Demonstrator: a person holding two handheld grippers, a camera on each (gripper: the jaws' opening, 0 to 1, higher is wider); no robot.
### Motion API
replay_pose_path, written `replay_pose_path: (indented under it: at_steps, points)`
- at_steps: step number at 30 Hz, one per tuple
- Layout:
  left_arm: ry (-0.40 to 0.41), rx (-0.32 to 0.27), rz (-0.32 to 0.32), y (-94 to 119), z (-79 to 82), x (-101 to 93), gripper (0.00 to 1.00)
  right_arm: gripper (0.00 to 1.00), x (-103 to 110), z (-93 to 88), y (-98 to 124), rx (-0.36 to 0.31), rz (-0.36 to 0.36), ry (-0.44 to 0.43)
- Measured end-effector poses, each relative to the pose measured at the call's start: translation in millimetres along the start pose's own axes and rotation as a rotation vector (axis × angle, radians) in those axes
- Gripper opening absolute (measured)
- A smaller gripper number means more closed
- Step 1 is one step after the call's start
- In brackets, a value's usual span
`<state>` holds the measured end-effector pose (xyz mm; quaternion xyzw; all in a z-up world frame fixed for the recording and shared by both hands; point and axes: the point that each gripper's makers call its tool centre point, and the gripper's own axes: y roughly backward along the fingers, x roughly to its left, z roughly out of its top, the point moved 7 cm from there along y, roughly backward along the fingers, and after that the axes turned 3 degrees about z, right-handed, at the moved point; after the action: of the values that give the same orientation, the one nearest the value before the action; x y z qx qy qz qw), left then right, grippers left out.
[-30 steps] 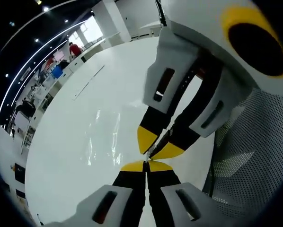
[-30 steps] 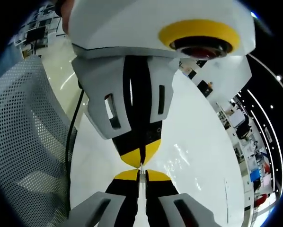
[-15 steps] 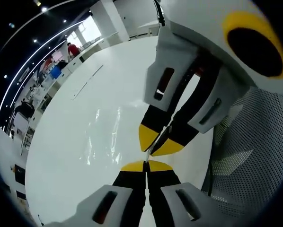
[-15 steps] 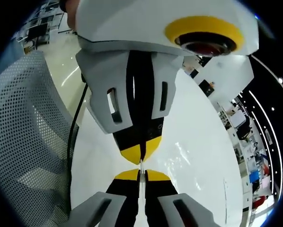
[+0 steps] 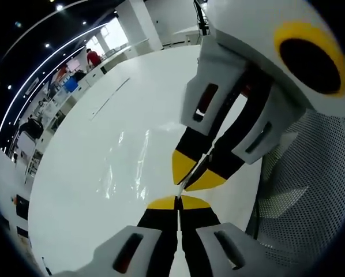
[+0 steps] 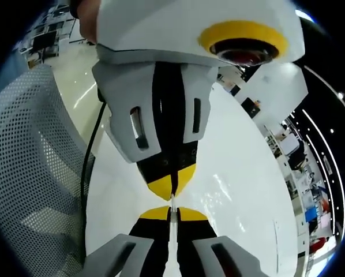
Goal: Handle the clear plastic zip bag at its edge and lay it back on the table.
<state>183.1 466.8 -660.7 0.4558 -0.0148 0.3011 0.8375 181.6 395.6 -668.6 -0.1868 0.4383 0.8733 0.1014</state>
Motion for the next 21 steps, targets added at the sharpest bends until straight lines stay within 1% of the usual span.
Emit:
replay_pose_path:
  at_steps: [4, 7, 8, 10, 12, 21]
  points:
    - [-0.004, -0.001, -0.002, 0.0, 0.4, 0.3, 0.0, 0.0, 0.0, -0.1, 0.4, 0.002, -0.002, 0.005]
    - [-0.011, 0.001, -0.004, 1.4, 1.3, -0.2, 0.0, 0.0, 0.3, -0.3, 0.3, 0.01, -0.006, 0.028]
    - [-0.012, 0.002, -0.004, 1.1, 1.2, -0.3, 0.0, 0.0, 0.4, -0.6, 0.2, 0.015, -0.005, 0.026]
    - [-0.013, 0.004, -0.006, 0.0, 0.5, -0.4, 0.0, 0.0, 1.2, -1.3, 0.3, 0.02, -0.002, -0.011]
    - [-0.018, 0.009, -0.007, -0.8, 0.0, -0.9, 0.0, 0.0, 1.2, -2.2, 1.1, 0.03, -0.002, 0.01]
    - [-0.013, 0.007, -0.007, -0.4, -0.1, -0.9, 0.0, 0.0, 1.2, -4.5, 1.3, 0.032, -0.004, 0.001]
